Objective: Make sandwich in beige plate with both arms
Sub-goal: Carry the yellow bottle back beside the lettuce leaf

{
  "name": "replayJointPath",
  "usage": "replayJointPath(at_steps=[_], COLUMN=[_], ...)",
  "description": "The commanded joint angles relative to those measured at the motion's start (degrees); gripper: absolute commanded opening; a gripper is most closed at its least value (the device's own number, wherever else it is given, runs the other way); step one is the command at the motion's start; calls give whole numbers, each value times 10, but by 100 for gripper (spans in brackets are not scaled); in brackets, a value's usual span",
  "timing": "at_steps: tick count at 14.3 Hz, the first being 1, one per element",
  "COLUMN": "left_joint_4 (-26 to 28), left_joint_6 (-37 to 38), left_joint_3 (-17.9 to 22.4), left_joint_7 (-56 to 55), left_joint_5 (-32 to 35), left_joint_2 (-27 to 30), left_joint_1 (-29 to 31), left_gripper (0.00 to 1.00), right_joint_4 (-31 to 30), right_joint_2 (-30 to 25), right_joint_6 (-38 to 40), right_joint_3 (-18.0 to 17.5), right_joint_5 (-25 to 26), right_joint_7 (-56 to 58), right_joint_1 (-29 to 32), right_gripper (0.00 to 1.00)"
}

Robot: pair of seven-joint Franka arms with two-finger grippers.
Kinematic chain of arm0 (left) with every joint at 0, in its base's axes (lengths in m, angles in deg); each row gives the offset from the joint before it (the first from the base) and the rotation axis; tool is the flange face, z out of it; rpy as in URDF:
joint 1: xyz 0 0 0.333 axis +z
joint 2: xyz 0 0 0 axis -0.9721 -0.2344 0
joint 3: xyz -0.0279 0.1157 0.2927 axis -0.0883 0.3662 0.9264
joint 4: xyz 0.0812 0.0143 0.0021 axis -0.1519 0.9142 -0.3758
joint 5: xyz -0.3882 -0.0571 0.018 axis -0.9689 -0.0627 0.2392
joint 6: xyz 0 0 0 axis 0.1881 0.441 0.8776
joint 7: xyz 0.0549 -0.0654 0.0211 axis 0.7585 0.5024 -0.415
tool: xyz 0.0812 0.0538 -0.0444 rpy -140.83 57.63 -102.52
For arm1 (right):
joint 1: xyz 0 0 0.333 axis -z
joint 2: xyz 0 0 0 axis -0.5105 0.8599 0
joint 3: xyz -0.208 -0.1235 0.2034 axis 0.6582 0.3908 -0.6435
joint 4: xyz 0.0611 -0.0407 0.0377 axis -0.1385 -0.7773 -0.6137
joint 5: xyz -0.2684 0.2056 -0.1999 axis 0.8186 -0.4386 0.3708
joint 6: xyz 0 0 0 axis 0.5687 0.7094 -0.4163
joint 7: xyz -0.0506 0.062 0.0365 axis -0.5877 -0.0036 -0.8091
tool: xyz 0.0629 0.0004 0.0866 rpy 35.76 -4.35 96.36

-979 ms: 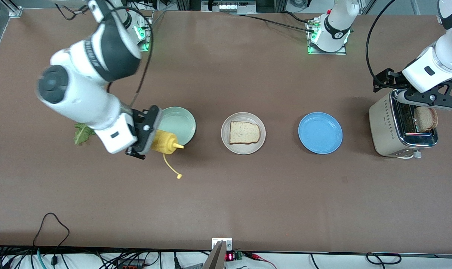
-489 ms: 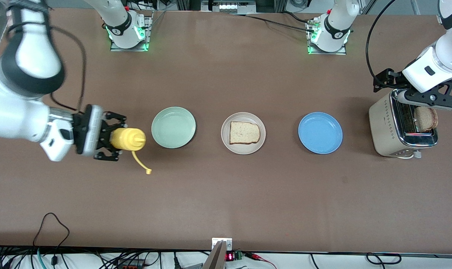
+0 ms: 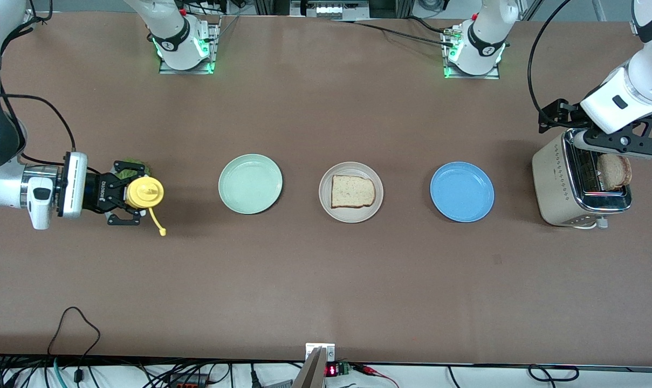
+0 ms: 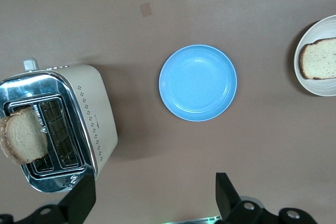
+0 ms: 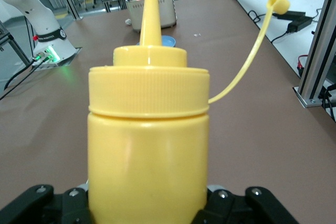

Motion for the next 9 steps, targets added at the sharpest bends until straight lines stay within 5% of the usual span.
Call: replayJointPath(at_steps=[1,9], left_joint_4=[-12,-12], left_joint_6=[11,13], left_joint_3=[0,0], left_joint_7=[-3,-3], left_joint_5=[-3,-3], left_joint_2=[-2,-2], left_joint_1=[5,6], left_gripper=[100,100], right_joint_4=[-60,-135], right_joint_2=[-19,45], right_joint_6=[19,109], right_joint_3=[-11,-11], right_joint_5=[-54,-147], right_joint_7=[72,270], right_joint_1=[37,96], right_gripper=[34,34])
